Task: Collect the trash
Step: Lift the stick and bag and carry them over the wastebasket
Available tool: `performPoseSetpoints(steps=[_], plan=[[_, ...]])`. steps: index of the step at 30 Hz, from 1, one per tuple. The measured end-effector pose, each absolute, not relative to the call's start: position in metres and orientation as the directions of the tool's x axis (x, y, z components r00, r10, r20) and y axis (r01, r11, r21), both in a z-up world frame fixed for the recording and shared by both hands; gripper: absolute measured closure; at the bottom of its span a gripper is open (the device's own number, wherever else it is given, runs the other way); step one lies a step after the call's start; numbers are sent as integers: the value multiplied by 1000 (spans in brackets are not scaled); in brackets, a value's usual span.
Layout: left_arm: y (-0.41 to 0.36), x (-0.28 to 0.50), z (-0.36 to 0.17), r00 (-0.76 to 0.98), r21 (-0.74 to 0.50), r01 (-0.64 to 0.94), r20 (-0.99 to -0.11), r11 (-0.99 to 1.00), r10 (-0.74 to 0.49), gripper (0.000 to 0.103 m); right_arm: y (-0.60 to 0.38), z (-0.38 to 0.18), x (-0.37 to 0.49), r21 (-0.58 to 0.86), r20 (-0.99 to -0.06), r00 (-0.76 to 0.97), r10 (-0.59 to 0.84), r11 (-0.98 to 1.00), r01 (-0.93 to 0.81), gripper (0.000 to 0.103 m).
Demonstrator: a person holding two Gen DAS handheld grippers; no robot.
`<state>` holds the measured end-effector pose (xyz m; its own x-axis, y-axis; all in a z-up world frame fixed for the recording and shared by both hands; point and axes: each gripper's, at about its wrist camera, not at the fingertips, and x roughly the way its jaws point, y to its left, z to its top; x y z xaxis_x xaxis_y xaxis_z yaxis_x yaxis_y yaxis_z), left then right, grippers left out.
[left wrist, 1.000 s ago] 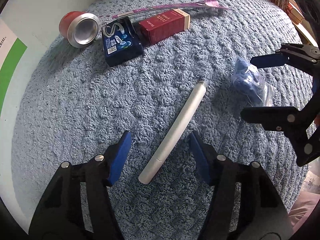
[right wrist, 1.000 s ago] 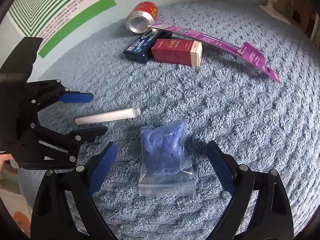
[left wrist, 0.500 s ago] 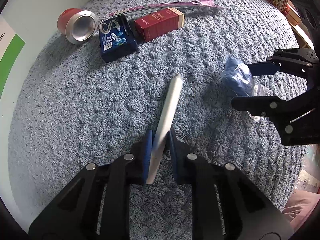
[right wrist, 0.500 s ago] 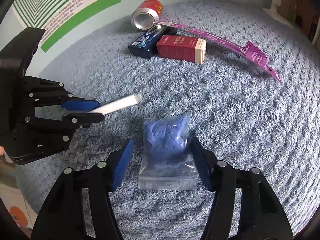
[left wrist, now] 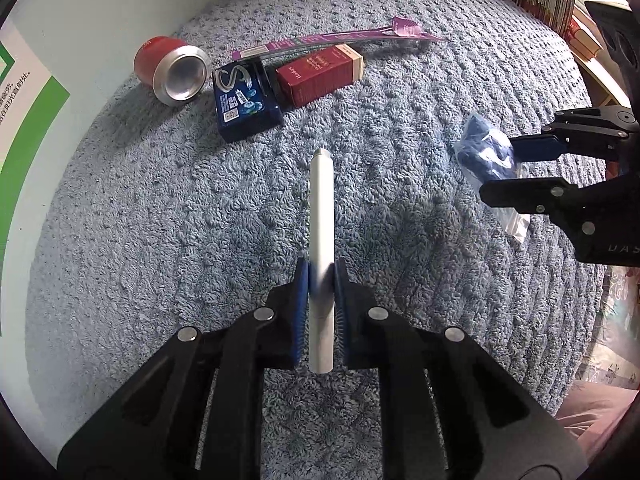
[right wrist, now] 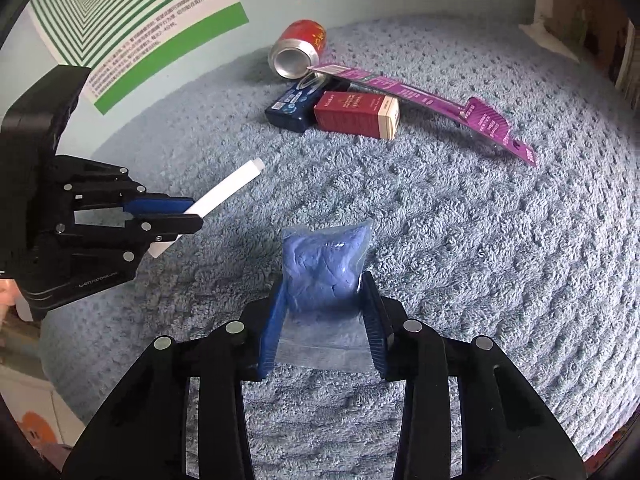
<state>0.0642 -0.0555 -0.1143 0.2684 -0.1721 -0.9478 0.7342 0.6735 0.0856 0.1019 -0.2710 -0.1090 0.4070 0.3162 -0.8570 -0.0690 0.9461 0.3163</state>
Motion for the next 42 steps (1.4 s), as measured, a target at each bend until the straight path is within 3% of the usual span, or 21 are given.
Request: performPoseSetpoints(steps=[24,42], plan=[[-122,11,-88,260,100,828,-940,552,-220,92,-345,-59,-2,334,-816,531,229,936,110,65],[-250,-129,-85,144,89,972,-957,216,-251,92,-432,-80,-191,397,-792,606,69,813,426,65]])
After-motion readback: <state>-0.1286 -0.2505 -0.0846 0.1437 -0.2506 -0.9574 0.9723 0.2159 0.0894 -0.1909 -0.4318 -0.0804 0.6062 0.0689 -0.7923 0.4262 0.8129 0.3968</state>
